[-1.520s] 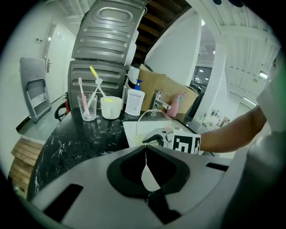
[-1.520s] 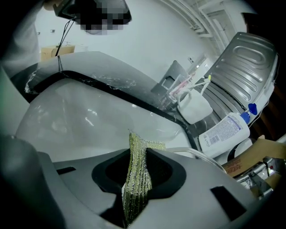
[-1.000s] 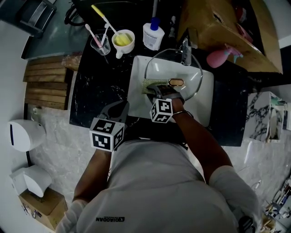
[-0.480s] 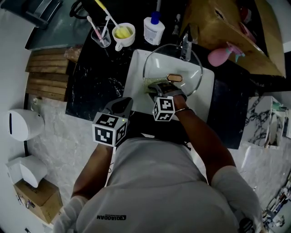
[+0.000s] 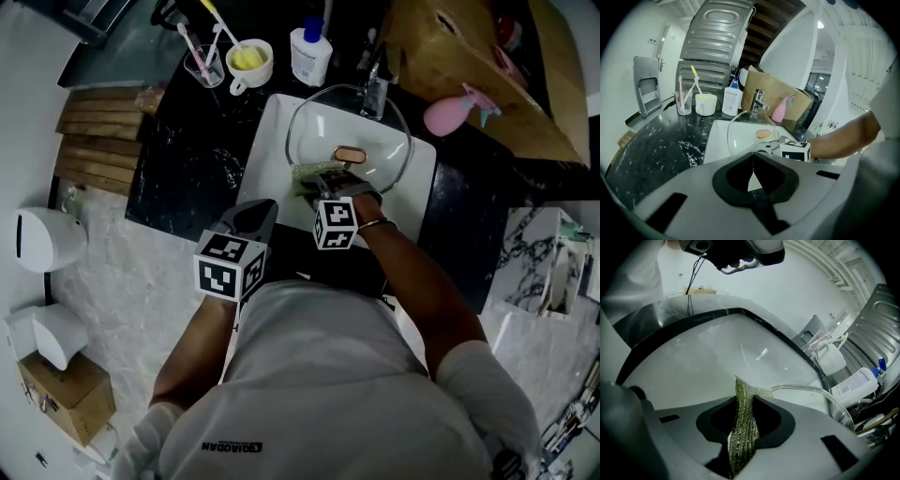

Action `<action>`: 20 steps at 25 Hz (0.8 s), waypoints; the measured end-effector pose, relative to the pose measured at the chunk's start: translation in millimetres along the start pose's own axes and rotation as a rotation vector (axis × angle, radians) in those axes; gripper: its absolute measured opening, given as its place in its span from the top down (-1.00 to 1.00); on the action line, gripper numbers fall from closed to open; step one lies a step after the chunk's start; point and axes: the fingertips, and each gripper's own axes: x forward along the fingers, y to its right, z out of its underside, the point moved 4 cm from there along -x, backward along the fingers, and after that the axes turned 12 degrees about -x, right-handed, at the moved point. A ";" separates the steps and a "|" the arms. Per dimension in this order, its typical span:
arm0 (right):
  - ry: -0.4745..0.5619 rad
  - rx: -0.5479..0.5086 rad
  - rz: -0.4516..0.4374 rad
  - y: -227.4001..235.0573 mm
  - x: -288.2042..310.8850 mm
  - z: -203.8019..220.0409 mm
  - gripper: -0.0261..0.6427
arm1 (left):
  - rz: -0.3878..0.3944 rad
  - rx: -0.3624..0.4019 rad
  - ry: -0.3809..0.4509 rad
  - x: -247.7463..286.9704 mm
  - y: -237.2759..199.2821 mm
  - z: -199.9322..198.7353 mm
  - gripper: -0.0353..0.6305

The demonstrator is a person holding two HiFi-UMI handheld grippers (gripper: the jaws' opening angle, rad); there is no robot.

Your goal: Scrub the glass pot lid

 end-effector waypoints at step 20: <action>0.116 0.228 -0.166 -26.7 -16.5 13.8 0.59 | -0.082 -0.066 0.057 -11.2 25.4 24.7 0.85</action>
